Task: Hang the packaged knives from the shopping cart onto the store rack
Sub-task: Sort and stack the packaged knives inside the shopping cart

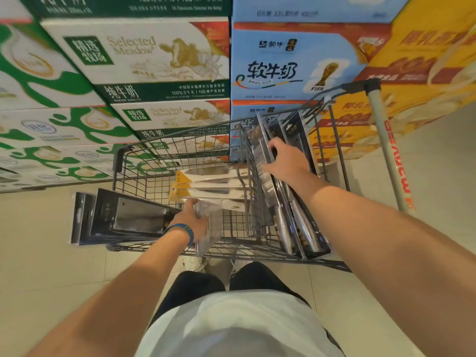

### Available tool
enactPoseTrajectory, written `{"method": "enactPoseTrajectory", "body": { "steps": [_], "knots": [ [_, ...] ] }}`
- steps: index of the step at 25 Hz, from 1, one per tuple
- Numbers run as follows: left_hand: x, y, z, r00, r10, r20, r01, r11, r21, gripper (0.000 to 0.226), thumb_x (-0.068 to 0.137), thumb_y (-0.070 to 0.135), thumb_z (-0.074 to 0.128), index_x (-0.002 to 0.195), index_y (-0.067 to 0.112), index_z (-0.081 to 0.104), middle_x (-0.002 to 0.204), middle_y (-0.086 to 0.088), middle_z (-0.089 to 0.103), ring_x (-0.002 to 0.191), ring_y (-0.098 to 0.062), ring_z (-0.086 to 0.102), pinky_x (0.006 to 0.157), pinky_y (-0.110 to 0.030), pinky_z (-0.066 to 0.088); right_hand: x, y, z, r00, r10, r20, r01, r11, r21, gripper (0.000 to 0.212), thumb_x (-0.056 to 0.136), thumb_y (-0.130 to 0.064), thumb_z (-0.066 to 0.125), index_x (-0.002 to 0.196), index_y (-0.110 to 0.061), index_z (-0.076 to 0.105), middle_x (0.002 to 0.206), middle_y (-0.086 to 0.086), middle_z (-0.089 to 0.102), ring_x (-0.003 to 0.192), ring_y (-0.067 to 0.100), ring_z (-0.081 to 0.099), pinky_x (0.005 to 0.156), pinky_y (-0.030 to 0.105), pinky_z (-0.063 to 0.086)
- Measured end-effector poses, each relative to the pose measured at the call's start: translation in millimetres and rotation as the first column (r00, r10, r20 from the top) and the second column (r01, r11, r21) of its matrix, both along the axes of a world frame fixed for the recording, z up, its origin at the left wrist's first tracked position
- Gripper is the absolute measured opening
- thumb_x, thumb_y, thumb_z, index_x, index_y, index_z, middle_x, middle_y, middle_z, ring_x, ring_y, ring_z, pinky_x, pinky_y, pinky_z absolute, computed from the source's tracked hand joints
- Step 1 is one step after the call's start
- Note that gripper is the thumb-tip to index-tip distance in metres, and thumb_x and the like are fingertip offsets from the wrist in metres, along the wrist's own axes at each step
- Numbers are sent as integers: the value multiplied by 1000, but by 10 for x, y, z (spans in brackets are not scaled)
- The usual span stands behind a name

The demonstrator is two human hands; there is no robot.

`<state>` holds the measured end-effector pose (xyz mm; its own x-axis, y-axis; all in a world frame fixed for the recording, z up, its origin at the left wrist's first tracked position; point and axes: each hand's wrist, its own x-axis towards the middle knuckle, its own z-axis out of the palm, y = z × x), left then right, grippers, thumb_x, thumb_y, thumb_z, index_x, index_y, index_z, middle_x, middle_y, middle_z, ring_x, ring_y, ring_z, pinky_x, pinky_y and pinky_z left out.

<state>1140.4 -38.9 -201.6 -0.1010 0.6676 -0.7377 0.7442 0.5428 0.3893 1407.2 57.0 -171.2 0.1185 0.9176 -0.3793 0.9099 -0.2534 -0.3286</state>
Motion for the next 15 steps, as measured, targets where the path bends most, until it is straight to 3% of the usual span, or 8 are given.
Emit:
{"method": "enactPoseTrajectory", "body": {
  "steps": [1, 3, 5, 9, 11, 15],
  "knots": [
    [-10, -26, -10, 1000, 14, 6, -14, 1000, 7, 50, 95, 18, 48, 142, 29, 31, 95, -9, 66, 80, -28, 65, 71, -42, 58, -6, 25, -9, 1000, 5, -15, -6, 999, -47, 53, 86, -40, 78, 129, -27, 50, 96, 1, 66, 74, 20, 61, 51, 26, 38],
    [-62, -58, -26, 998, 55, -5, -55, 998, 30, 54, 94, 18, 49, 142, 31, 29, 90, -5, 65, 77, -25, 64, 68, -38, 55, -4, 101, -12, 996, 2, -88, -15, 990, -142, 66, 88, -42, 76, 143, -21, 47, 124, 10, 66, 101, 31, 65, 73, 32, 51],
    [-110, -88, -43, 996, 90, 1, -90, 995, 34, 56, 94, 17, 50, 143, 33, 27, 89, -4, 64, 78, -24, 64, 72, -40, 56, -8, 152, -19, 993, 12, -118, -32, 985, -170, 66, 90, -39, 75, 145, -14, 47, 138, 13, 61, 119, 36, 60, 90, 38, 49],
    [-154, -97, -23, 996, 72, 56, -73, 997, -1, 57, 96, 17, 51, 144, 32, 24, 101, -7, 66, 89, -28, 66, 83, -47, 57, -32, 51, -53, 996, -34, -87, 24, 993, -113, 51, 93, -34, 70, 137, -16, 55, 125, 12, 67, 110, 35, 64, 74, 33, 46],
    [-175, -95, -45, 995, 64, 78, -64, 998, -7, 56, 96, 16, 51, 144, 32, 25, 98, -5, 65, 85, -25, 65, 81, -44, 58, 12, -30, -52, 992, -72, -100, 62, 993, -99, 55, 92, -35, 71, 141, -15, 55, 130, 13, 65, 117, 36, 63, 83, 38, 52],
    [-229, -93, -108, 999, 20, 46, -21, 1000, 3, 55, 94, 15, 49, 141, 32, 28, 92, -6, 67, 79, -25, 67, 76, -44, 60, 231, -73, 24, 994, -47, -104, 31, 989, -145, 70, 90, -39, 73, 149, -10, 48, 149, 13, 54, 131, 35, 54, 102, 41, 46]
  ]
}}
